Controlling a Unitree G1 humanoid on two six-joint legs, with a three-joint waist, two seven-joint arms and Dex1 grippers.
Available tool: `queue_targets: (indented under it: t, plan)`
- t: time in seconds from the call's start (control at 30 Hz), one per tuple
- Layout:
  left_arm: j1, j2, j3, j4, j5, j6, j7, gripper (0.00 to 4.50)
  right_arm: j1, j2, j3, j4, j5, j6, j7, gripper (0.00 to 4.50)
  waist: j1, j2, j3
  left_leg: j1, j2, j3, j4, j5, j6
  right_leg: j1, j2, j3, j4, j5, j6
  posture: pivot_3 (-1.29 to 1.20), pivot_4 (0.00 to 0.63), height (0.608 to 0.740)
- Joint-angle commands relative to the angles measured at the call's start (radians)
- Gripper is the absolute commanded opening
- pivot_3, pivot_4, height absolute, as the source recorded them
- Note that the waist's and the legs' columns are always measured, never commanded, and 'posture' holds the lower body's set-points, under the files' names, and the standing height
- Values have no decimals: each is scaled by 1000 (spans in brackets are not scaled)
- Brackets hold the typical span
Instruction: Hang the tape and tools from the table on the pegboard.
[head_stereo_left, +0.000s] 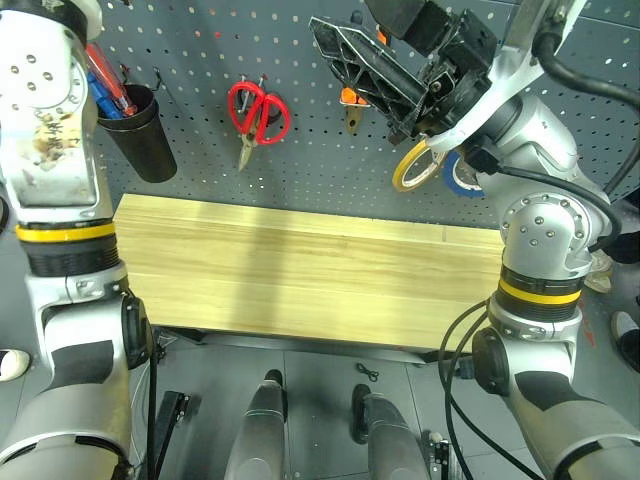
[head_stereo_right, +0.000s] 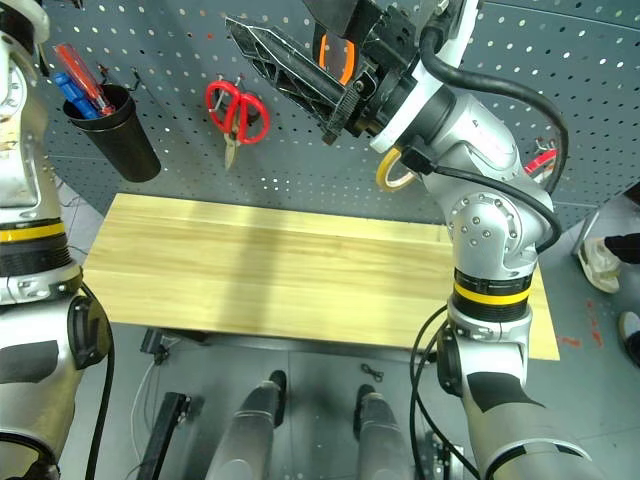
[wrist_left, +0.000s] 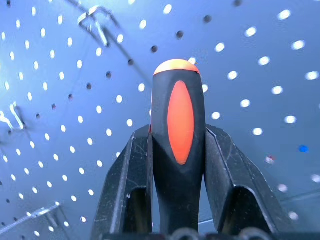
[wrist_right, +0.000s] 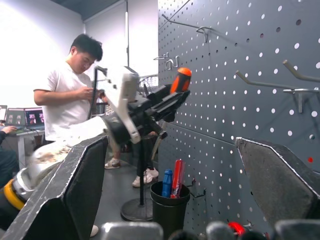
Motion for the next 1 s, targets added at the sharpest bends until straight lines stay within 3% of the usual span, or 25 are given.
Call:
queue_targets:
  t: [0.03,0.47,0.5,0.57,0.6,0.7,0.83,1.0]
  plan:
    - [-38,-18,23,78,-1,-85,52,872,-11,-12,-11,-38,-3,-8,-25,4500,-1,0,0,0,0,0,0,0,0,0,0,0,0,0,0,186,192,740]
    - [-18,-79,91,264,-86,-146,103,872,27,-41,9,-47,-9,6,-41,4500,-8,0,0,0,0,0,3,1,1,0,0,0,12,1,-1,176,211,740]
    - [-9,-83,99,260,-93,-136,111,1933,29,-44,11,-44,-12,5,-40,4500,-9,0,0,0,0,0,3,2,1,0,0,0,12,1,-1,176,214,740]
    - [7,-94,113,248,-110,-115,120,2550,34,-48,17,-41,-23,1,-36,4500,-9,0,0,1,0,0,3,2,2,0,0,0,12,1,-1,176,214,740]
    - [16,-97,112,236,-112,-113,121,3173,38,-50,18,-40,-27,-1,-33,4500,-10,0,0,1,0,0,3,2,2,0,0,0,12,1,-1,181,215,740]
    - [32,-97,106,195,-117,-102,116,4479,48,-54,22,-38,-38,-6,-26,4500,-10,0,0,1,0,-1,3,2,2,0,0,0,12,1,-1,186,211,740]
    - [66,-109,115,102,-167,-72,83,4479,77,-61,31,-43,-65,-21,-10,4500,-8,-1,-1,1,0,-1,4,3,1,0,0,0,13,2,-1,192,210,740]
    - [178,-94,88,-189,-388,132,-154,4479,200,-118,50,-112,-101,-9,23,4500,-8,-1,-4,1,0,-1,4,4,1,1,0,0,15,2,-1,192,208,740]
